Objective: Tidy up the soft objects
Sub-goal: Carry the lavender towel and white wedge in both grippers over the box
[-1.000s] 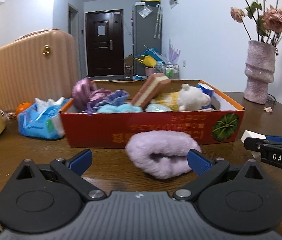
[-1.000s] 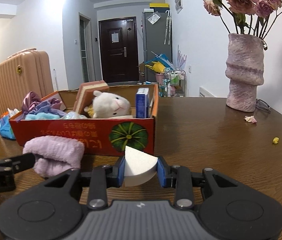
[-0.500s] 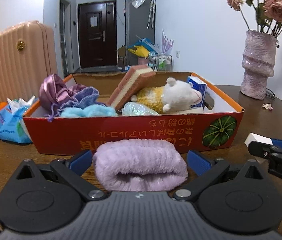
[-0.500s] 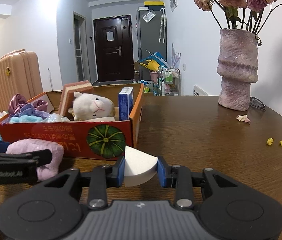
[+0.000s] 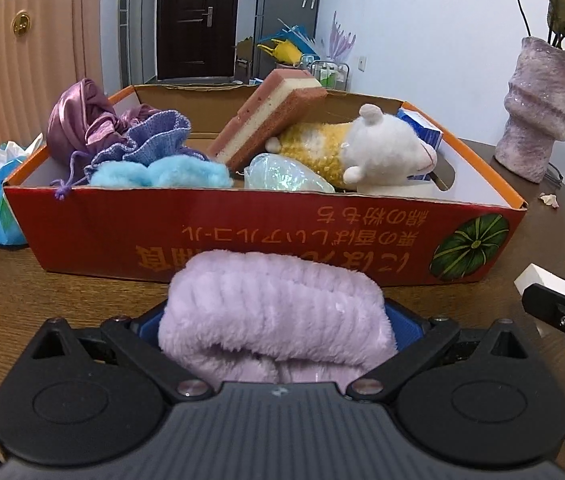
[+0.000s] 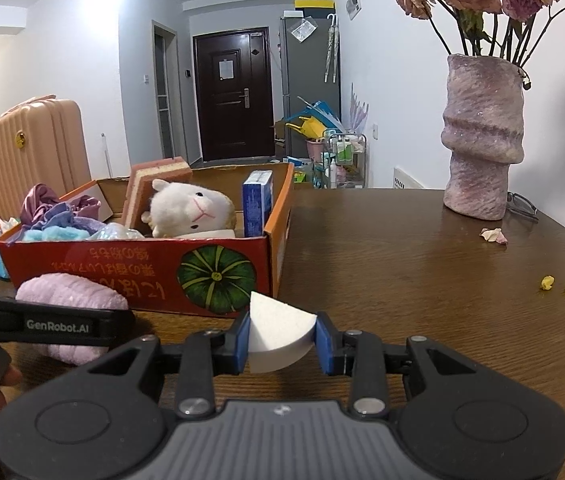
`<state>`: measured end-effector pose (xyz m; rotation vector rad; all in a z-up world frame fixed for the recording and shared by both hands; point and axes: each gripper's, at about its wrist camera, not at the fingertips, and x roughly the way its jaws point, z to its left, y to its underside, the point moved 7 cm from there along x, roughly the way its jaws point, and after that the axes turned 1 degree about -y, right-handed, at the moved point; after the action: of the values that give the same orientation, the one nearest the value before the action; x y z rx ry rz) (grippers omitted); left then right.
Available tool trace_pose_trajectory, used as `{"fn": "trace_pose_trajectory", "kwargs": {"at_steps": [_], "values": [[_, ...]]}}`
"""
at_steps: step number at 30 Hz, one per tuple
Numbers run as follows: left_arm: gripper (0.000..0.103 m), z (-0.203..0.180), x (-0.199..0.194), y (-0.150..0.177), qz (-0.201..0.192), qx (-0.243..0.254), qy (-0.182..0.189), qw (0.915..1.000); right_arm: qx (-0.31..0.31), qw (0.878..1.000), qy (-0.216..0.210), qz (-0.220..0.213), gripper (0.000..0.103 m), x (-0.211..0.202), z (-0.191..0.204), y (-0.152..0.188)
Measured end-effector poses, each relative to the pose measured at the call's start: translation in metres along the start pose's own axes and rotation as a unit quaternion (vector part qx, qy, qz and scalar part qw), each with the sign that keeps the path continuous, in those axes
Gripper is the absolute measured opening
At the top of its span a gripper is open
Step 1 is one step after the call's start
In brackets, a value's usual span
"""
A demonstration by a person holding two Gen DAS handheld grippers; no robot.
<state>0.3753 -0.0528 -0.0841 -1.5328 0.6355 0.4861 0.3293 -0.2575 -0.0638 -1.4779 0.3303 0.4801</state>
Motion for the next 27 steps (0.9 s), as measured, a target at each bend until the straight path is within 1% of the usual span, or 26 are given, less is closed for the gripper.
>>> {"fn": "trace_pose_trajectory", "kwargs": {"at_steps": [3,5,6,8,12,14,17,21,27], "values": [[0.103,-0.002,0.000,0.002,0.000,0.016,-0.002,0.9999,0.000,1.000,-0.001,0.000,0.033,0.000,0.001,0.000],[0.094,-0.004,-0.001,0.004,-0.001,0.029,-0.007,0.9996,-0.001,1.000,-0.001,0.000,0.033,0.000,0.001,0.000],[0.092,-0.005,-0.001,0.004,-0.002,0.033,-0.007,0.9994,-0.001,1.000,-0.001,-0.001,0.033,0.000,0.001,0.000],[0.084,-0.008,-0.003,0.004,-0.005,0.038,-0.009,0.9992,-0.003,1.000,-0.001,-0.002,0.033,-0.001,0.001,0.000],[0.076,-0.009,-0.010,0.003,-0.025,0.040,-0.012,0.9988,-0.008,1.000,0.000,-0.005,0.033,-0.001,0.003,-0.001],[0.070,-0.009,-0.016,0.002,-0.037,0.038,-0.013,0.9985,-0.009,1.000,0.000,-0.009,0.033,-0.002,0.004,-0.001],[0.063,-0.005,-0.028,0.001,-0.055,0.028,-0.011,0.9980,-0.011,1.000,0.000,-0.020,0.033,-0.006,0.004,-0.003],[0.061,0.003,-0.050,-0.001,-0.090,0.008,-0.009,0.9959,-0.016,0.999,0.001,-0.044,0.033,-0.013,0.008,-0.007],[0.061,0.008,-0.081,-0.010,-0.144,-0.014,-0.007,0.9895,-0.022,0.996,0.001,-0.090,0.033,-0.026,0.017,-0.016]]}}
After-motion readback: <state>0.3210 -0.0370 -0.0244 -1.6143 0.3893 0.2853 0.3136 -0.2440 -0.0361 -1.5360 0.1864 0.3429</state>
